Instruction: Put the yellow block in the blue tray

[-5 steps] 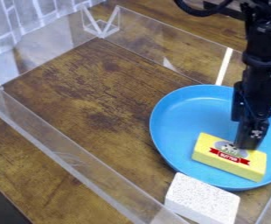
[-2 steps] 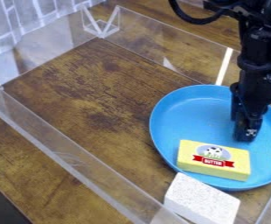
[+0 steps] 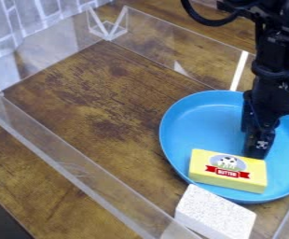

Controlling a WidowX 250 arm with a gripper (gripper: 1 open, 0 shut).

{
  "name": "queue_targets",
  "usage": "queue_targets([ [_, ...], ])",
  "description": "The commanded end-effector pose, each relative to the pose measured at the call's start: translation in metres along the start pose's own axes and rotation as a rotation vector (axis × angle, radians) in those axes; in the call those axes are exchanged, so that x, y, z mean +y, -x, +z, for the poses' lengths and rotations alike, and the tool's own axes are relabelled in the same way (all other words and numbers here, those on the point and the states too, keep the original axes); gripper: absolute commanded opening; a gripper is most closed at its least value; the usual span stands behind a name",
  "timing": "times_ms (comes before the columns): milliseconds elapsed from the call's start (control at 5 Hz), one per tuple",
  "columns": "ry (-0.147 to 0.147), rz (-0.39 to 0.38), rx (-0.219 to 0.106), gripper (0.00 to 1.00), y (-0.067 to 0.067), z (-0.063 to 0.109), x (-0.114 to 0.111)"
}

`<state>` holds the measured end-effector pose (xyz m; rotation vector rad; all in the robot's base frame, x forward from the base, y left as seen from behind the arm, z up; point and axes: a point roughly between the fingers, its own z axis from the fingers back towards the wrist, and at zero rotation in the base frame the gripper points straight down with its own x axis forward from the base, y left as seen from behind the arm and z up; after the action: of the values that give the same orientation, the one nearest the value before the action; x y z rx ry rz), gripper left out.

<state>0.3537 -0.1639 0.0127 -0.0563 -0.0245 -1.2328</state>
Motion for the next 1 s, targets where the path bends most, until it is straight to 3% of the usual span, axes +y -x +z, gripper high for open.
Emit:
queue_targets([
  [0, 0.067, 0.029, 0.053, 1.00, 0.020, -0.006, -0.008],
  [400, 0.081, 0.032, 0.054, 1.00, 0.015, 0.002, -0.010],
  [800, 0.069, 0.073, 0.054, 1.00, 0.020, 0.015, -0.008],
])
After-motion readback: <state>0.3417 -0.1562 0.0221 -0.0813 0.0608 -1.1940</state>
